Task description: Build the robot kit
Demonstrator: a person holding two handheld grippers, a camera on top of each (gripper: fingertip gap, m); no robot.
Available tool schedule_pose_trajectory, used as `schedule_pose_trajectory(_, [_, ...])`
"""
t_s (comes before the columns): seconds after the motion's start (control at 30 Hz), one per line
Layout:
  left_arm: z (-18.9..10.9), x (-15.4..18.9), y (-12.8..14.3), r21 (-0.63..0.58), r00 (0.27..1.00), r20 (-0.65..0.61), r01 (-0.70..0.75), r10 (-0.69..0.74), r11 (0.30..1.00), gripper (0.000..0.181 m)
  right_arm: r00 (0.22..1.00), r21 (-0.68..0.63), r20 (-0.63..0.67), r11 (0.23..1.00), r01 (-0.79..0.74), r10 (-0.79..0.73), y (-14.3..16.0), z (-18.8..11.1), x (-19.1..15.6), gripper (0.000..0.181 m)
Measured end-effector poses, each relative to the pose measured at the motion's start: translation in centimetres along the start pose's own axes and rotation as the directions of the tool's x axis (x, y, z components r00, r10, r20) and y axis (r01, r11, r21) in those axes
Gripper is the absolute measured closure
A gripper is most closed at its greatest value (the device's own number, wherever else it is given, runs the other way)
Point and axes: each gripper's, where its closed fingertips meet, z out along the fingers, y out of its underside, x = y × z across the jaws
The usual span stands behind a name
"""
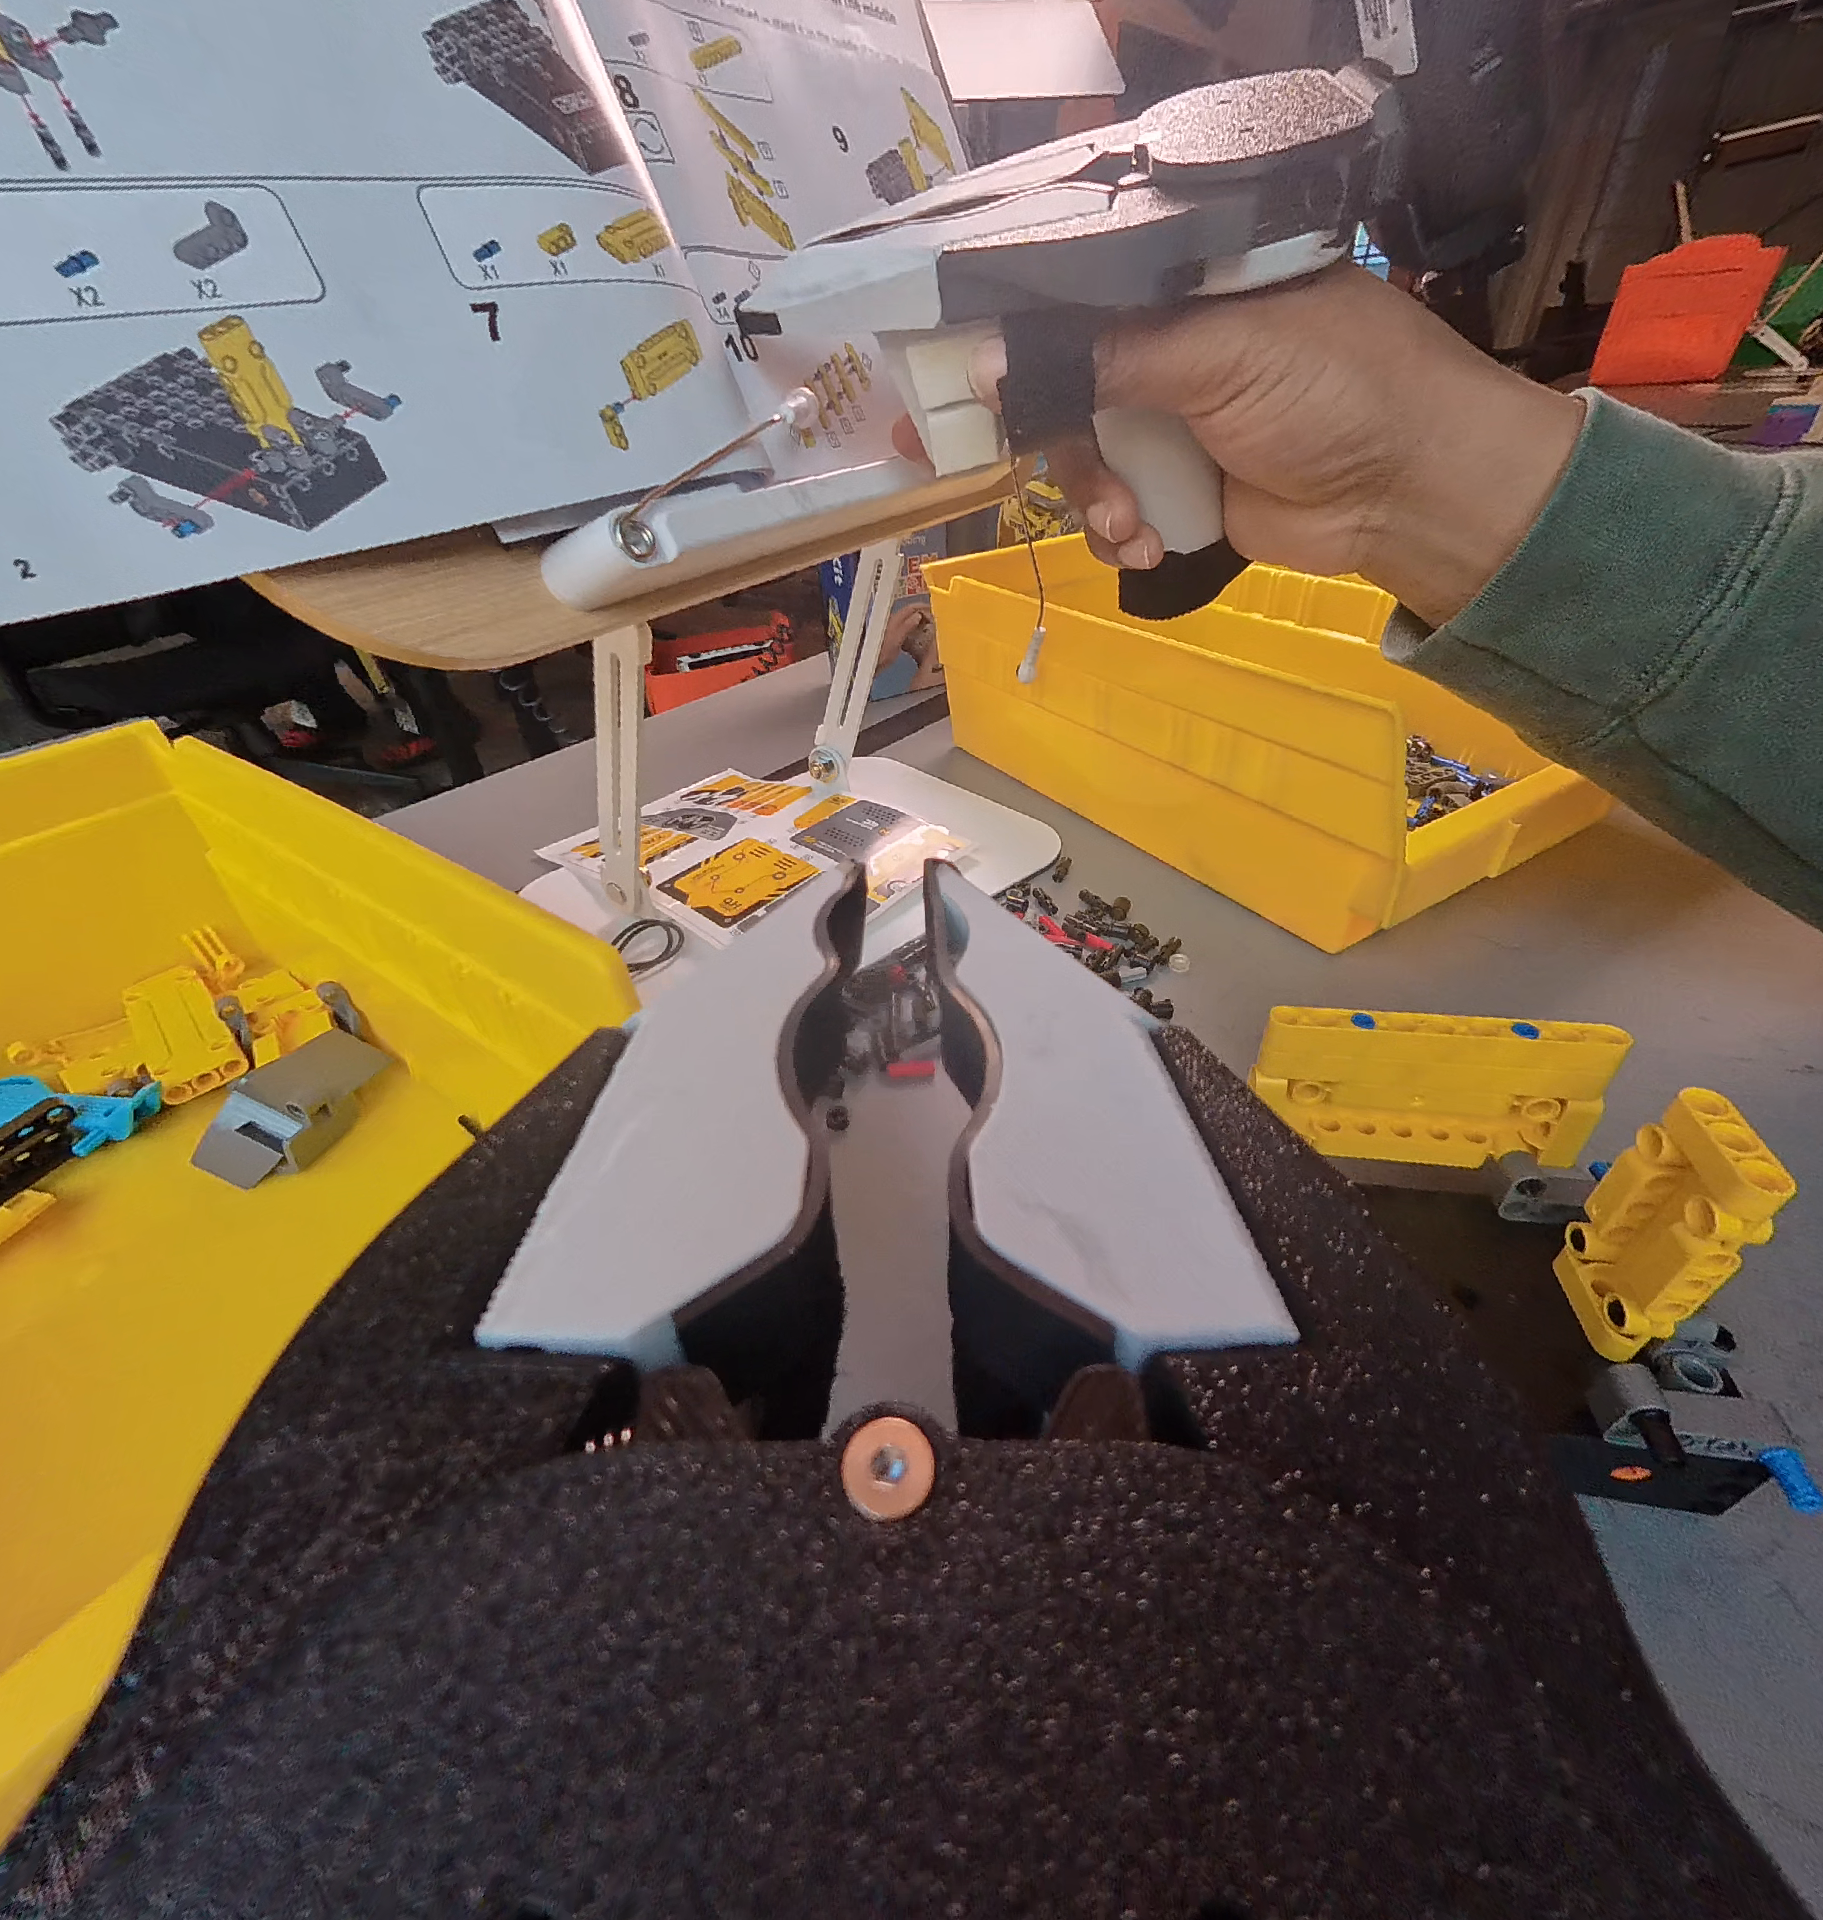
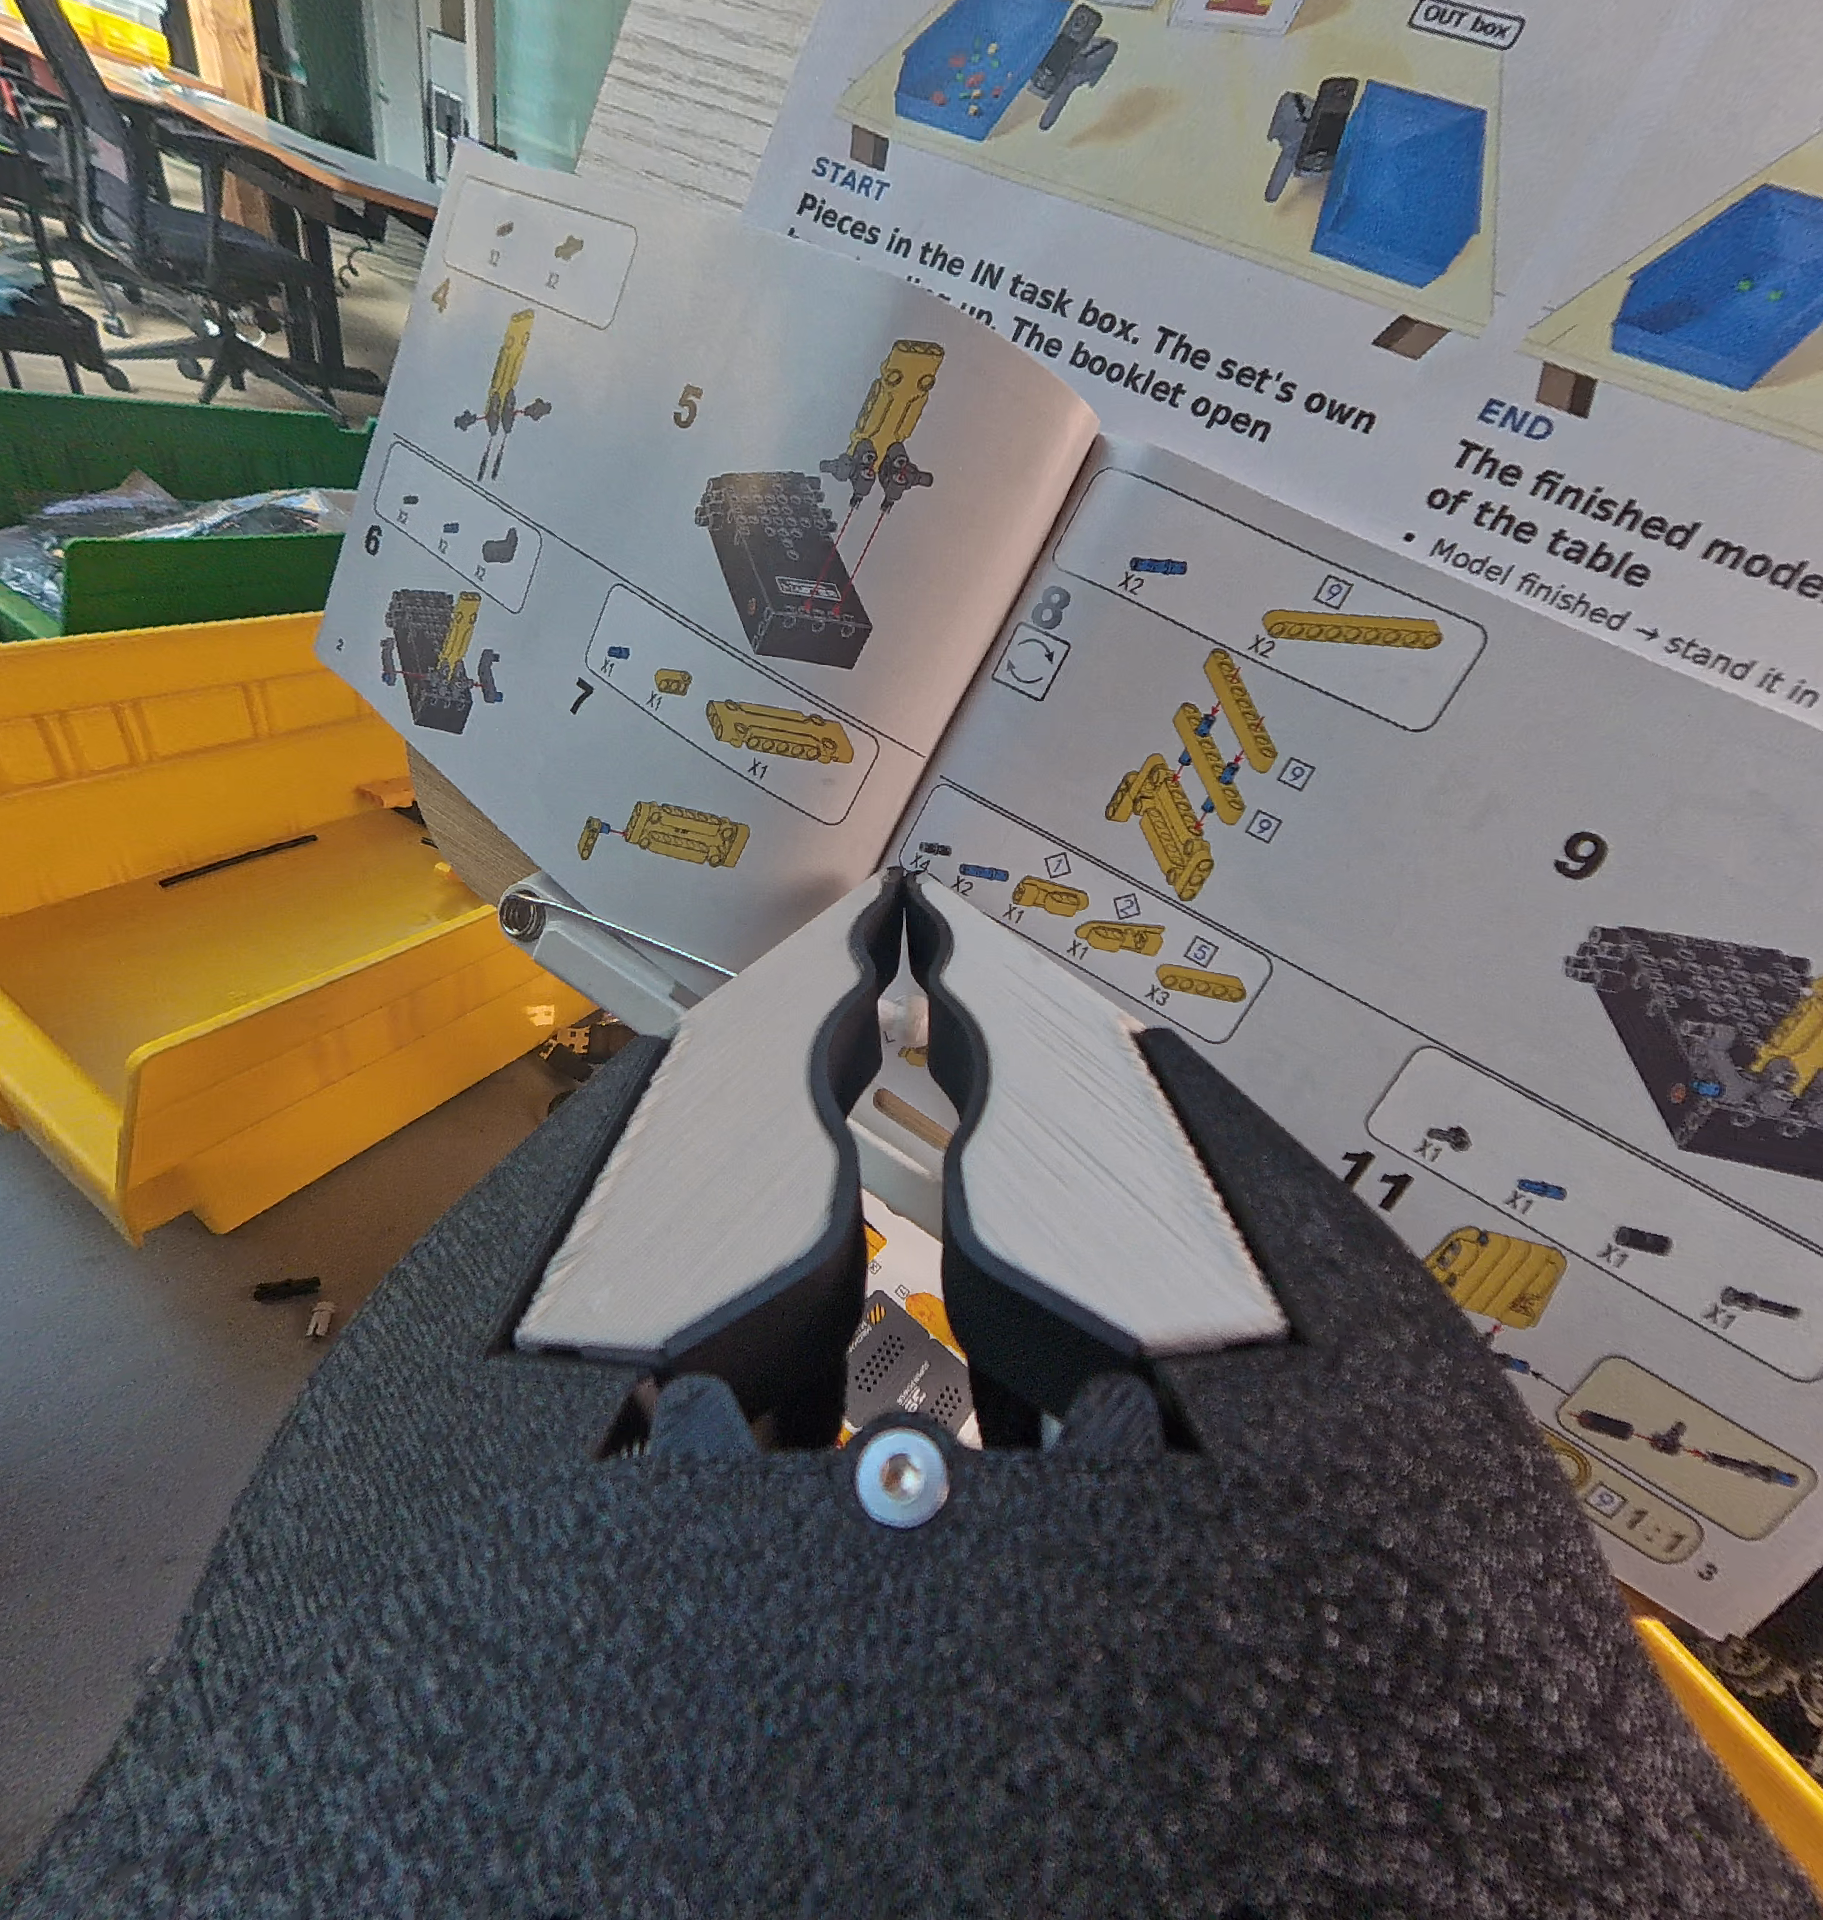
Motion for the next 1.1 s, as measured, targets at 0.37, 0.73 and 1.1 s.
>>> schedule_pose_trajectory(0.37, [-0.5,0.0,0.2,-0.024,1.0,-0.002,0.026,-0.026,0.999,0.163,0.999,0.023,0.029,1.0,-0.015,0.015,-0.7,-0.9,-0.4,0.17])
schedule_pose_trajectory(0.73, [-4.1,-3.4,-2.1,0.012,0.98,0.196,0.013,-0.015,1.0,0.135,0.895,0.005,0.446,1.0,0.0,-0.002,-6.1,-9.7,-9.7,0.132])
schedule_pose_trajectory(1.1, [-5.6,-1.5,-0.8,-0.035,0.992,0.124,0.026,-0.021,0.999,0.136,0.859,-0.516,0.468,0.853,0.077,0.206,10.6,-17.7,-20.9,0.083])
